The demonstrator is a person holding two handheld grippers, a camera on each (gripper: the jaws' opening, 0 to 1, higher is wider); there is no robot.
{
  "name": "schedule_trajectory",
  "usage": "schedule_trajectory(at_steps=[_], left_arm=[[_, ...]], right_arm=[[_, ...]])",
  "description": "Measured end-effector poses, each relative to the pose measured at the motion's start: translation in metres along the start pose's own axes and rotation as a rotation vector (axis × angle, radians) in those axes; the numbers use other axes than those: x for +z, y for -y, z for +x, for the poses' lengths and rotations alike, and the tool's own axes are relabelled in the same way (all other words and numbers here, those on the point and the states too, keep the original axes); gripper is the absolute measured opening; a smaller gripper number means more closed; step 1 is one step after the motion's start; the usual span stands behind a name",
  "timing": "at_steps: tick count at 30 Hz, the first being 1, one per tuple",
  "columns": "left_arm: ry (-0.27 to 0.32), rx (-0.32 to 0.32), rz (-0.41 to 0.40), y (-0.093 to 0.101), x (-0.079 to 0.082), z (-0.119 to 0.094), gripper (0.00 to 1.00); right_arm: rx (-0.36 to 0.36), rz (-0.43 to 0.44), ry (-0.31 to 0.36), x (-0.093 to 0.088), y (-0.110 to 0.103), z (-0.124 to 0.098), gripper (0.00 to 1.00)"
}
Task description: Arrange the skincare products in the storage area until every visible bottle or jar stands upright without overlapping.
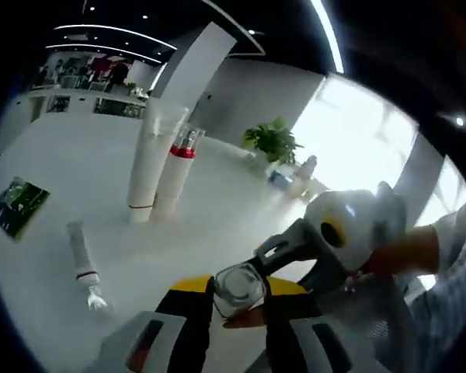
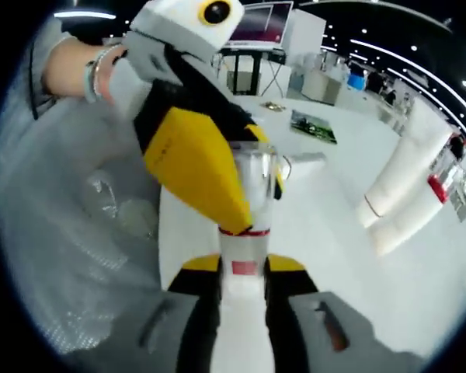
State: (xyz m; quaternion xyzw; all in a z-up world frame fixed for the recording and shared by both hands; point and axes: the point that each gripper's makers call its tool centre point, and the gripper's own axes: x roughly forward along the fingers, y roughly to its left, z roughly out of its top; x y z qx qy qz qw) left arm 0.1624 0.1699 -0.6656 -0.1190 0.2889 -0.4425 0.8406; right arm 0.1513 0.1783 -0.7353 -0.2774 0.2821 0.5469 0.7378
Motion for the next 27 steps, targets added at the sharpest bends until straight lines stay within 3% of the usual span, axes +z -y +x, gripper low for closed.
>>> schedule_trajectory(at_steps=[2,9,17,22,27], left_arm=[[0.014,-0.008,0.0,0.001,0.002,0.0,0.28],[0.026,-0.031,0.013,0.008,0.003,0.003,0.29],[0.016,-0.051,-0.042,0.009,0.003,0.002,0.3],[0.079,-0.032,-0.031,0.008,0.017,-0.006,0.32],[0.079,0.011,-0.032,-0.002,0.018,-0.008,0.33]], right_arm=[[0.018,0.061,0.033,0.002,-0.001,0.001,0.2],[0.031,0.088,0.061,0.002,-0.005,0.002,0.2],[0.032,0.129,0.084,0.0,-0.004,0.004,0.2],[0.018,0.138,0.075,-0.002,-0.002,0.007,0.2],[-0.032,0.176,0.069,-0.005,0.011,0.01,0.2]])
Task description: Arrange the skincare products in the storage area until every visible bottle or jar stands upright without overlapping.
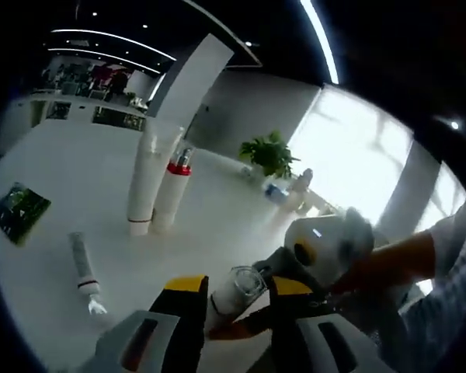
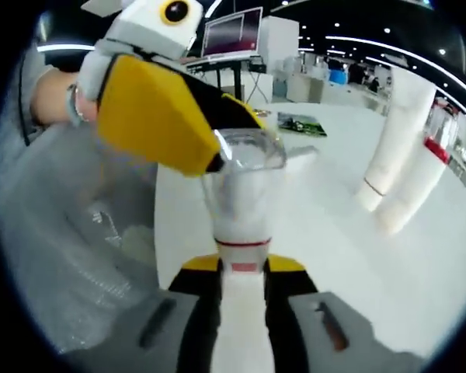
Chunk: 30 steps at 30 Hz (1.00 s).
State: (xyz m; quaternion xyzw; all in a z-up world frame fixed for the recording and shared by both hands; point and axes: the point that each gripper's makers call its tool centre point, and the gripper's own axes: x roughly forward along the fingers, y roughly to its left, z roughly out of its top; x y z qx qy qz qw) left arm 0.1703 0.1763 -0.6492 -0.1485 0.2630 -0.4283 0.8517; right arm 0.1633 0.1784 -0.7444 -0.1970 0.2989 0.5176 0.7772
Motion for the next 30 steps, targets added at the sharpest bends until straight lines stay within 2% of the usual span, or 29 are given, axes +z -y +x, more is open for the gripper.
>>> schedule_trajectory(at_steps=[5,9,11,17,23,30], left_arm=[[0.008,0.032,0.002,-0.006,0.002,-0.001,0.33],[-0.011,0.115,0.045,-0.021,0.0,-0.002,0.33],[-0.009,0.126,0.055,-0.022,0.0,-0.003,0.33],[-0.007,0.189,0.063,-0.033,0.002,-0.006,0.32],[0.005,0.233,0.05,-0.043,0.004,-0.011,0.32],[-0.025,0.302,0.133,-0.05,0.002,-0.013,0.31]], right_arm=[[-0.067,0.054,0.003,-0.001,0.018,0.0,0.2],[-0.154,0.094,0.01,-0.003,0.038,-0.001,0.2],[-0.179,0.119,0.017,-0.003,0.045,-0.001,0.2],[-0.297,0.233,0.044,-0.003,0.075,0.0,0.2],[-0.364,0.257,0.05,0.001,0.087,0.004,0.2],[-0.531,0.366,0.062,-0.002,0.116,0.004,0.2]])
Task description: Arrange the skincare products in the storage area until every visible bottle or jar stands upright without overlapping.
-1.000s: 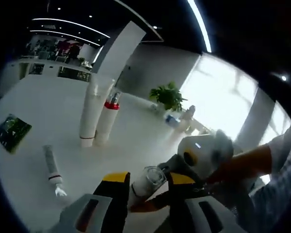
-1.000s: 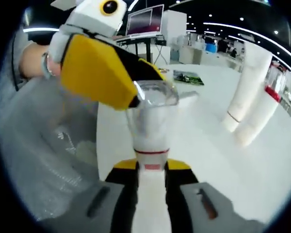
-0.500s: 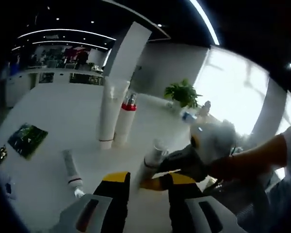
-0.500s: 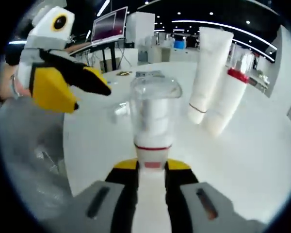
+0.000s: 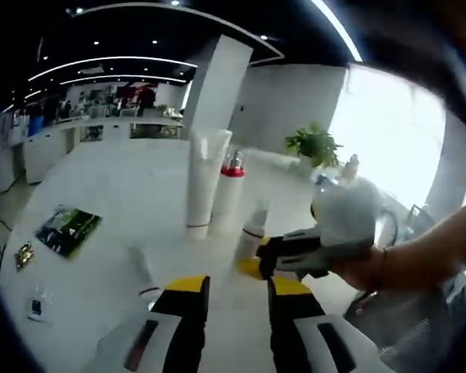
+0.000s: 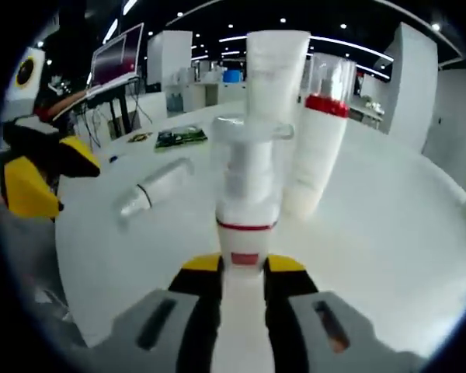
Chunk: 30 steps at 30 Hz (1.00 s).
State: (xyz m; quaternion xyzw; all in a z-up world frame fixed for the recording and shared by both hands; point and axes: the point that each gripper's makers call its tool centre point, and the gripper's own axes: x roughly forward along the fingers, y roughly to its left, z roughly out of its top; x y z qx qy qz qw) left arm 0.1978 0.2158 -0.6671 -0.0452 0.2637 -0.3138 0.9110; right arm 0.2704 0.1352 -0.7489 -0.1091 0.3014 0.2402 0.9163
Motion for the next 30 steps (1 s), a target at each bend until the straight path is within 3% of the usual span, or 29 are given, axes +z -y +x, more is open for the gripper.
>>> schedule_trajectory(at_steps=[6,19,30], left_arm=[[0.005,0.017,-0.009,-0.005,0.002,-0.002,0.31],[0.005,0.045,-0.01,-0.013,0.003,-0.002,0.3],[0.007,0.086,0.07,-0.017,0.008,-0.004,0.3]], right_arm=[[-0.096,0.057,-0.031,0.0,0.014,0.012,0.2],[-0.144,0.072,-0.03,0.005,0.017,0.02,0.2],[-0.195,0.089,-0.05,0.005,0.025,0.023,0.2]])
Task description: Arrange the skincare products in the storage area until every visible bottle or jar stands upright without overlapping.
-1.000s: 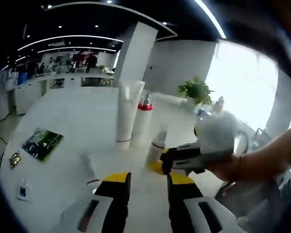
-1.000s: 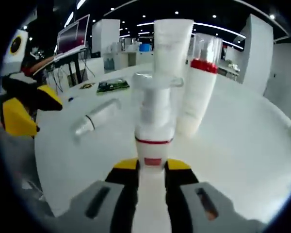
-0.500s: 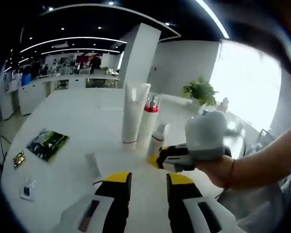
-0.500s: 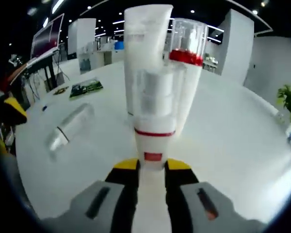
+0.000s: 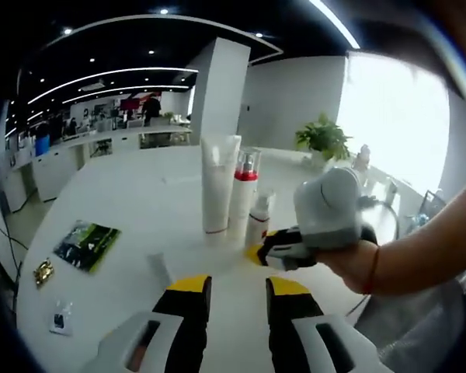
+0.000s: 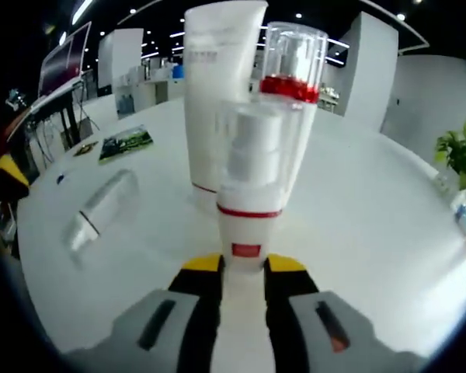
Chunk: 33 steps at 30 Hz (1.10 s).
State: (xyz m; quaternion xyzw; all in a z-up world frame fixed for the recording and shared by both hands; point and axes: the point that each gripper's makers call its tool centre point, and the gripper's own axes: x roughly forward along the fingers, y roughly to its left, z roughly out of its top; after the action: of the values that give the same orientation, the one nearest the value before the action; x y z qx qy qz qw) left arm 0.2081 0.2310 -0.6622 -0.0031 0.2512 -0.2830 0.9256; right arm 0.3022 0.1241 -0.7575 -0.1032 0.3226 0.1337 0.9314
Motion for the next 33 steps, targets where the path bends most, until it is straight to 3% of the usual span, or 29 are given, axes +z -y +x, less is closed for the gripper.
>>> schedule_trajectory(at_steps=[10,18,33], left_arm=[[0.009,0.005,-0.017,-0.002,0.003,-0.001,0.29],[0.008,-0.008,-0.032,0.0,0.004,0.0,0.29],[0.015,-0.037,-0.085,0.003,0.004,-0.001,0.29]], right_arm=[[-0.006,-0.004,-0.014,-0.001,0.0,0.003,0.21],[0.037,0.013,-0.003,0.001,-0.004,0.003,0.3],[0.113,-0.05,0.031,-0.006,-0.009,-0.007,0.3]])
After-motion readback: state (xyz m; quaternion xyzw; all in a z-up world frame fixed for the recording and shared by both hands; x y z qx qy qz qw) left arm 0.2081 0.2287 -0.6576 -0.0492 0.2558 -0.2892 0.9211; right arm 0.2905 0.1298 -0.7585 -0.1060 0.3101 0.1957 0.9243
